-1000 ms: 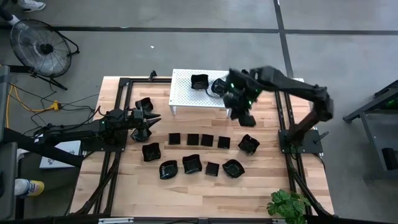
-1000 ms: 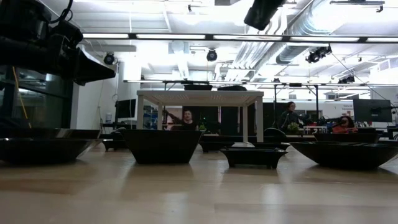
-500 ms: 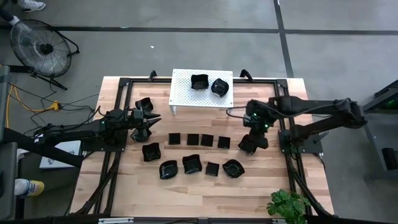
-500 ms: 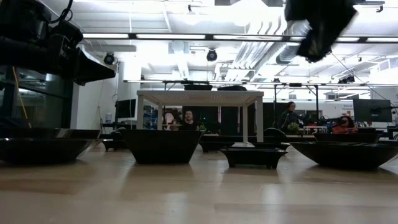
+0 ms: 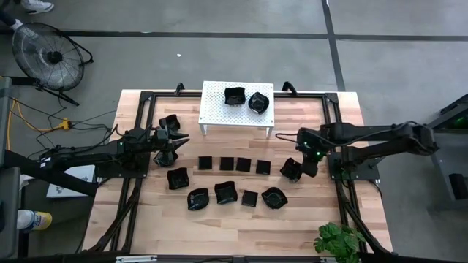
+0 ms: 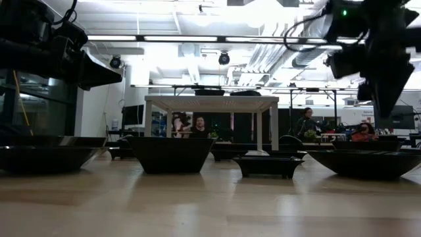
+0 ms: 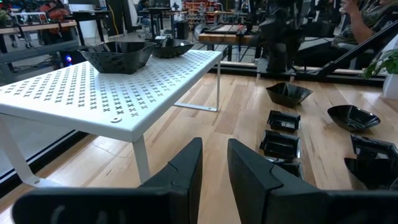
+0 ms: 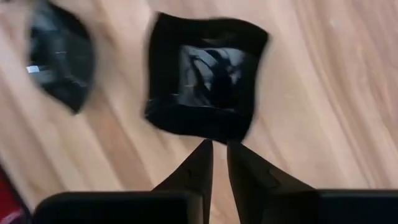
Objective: Pick & Place Mini shaped plates
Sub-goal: Stack the distorted square plate on top of the other distorted square plate on the shelf
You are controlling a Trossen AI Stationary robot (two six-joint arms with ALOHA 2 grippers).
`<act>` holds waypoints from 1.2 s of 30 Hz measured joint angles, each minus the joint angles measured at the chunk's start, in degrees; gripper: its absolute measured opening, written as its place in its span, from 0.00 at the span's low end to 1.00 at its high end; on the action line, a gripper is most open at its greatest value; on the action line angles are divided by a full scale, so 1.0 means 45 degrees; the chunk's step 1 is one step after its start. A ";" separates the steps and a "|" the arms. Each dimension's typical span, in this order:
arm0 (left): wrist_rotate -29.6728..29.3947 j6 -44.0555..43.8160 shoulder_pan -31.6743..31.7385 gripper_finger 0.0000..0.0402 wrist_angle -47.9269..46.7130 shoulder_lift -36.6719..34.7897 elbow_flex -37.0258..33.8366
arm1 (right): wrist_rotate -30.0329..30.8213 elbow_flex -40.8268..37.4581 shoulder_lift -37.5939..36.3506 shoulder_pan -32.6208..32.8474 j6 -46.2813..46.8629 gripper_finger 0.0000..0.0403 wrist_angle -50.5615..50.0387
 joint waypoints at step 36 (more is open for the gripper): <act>0.0000 0.0000 0.0001 0.18 0.0000 0.0000 0.0000 | 0.1119 -0.0456 0.3595 -0.0439 -0.0559 0.20 0.2818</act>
